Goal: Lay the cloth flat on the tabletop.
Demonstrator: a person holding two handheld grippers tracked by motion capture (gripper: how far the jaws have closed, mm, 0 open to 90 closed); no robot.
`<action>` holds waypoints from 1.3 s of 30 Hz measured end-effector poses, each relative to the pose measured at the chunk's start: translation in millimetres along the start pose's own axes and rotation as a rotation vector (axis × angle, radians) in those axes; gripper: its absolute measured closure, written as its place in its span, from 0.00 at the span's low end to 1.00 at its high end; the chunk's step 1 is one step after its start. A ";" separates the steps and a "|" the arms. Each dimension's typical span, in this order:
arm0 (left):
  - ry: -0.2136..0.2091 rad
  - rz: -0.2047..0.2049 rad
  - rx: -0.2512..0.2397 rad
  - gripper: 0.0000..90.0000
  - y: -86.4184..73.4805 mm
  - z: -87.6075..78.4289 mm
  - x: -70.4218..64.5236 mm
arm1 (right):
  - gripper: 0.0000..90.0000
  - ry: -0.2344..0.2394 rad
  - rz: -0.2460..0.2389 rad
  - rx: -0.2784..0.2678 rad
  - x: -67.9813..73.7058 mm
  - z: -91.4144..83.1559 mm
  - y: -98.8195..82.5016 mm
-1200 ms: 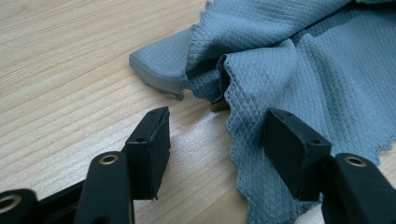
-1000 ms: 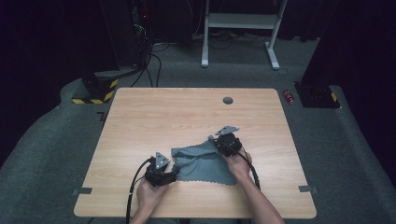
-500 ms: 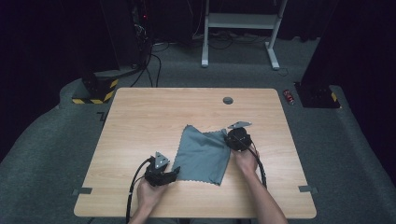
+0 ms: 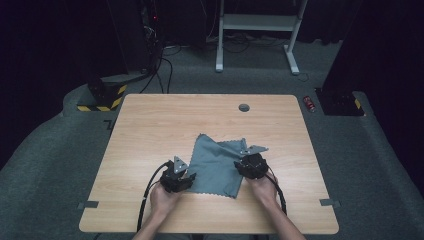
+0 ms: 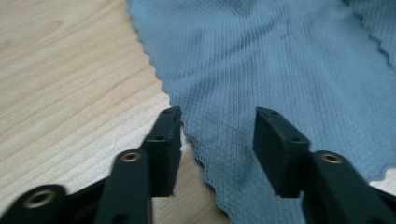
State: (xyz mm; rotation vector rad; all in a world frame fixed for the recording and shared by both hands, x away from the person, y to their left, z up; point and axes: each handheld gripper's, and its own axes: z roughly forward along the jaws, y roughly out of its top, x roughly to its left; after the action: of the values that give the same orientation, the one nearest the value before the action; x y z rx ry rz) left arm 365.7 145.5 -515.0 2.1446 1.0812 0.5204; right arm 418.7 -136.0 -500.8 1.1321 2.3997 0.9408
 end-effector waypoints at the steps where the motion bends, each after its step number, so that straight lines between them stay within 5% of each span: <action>1: 0.002 0.013 0.008 0.67 -0.4 0.6 -0.2 | 0.75 -0.001 -0.002 0.010 1.6 2.7 -2.6; 6: -0.029 0.052 0.010 0.86 -2.0 -0.4 -4.1 | 0.75 0.005 -0.003 0.025 1.9 9.1 -6.9; 10: -0.007 0.114 0.016 0.98 -5.2 -4.4 -13.4 | 0.75 0.016 -0.028 0.026 0.6 11.0 -4.9; 16: -0.021 0.061 0.009 0.98 -19.3 -17.7 -7.5 | 0.76 0.028 -0.066 0.005 3.5 19.2 0.7; 21: 0.007 0.002 -0.006 0.67 -18.2 -18.4 0.7 | 0.71 0.036 -0.068 0.019 8.2 21.1 6.4; 25: 0.031 -0.029 -0.034 0.53 -14.5 -17.2 5.1 | 0.70 0.066 -0.061 -0.012 16.5 7.0 -0.1; 31: 0.076 -0.041 -0.011 0.47 -15.4 -8.3 7.9 | 0.69 0.096 -0.136 -0.013 36.5 -10.0 -12.8; 39: 0.042 -0.107 -0.054 0.41 -24.6 -7.2 16.4 | 0.74 0.111 -0.171 0.012 47.0 -8.2 -26.2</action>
State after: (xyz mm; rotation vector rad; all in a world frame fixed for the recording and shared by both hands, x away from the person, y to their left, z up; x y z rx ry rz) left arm 357.4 172.3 -526.9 2.0246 1.1845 0.5407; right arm 369.9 -115.3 -513.2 0.8826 2.5463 0.9560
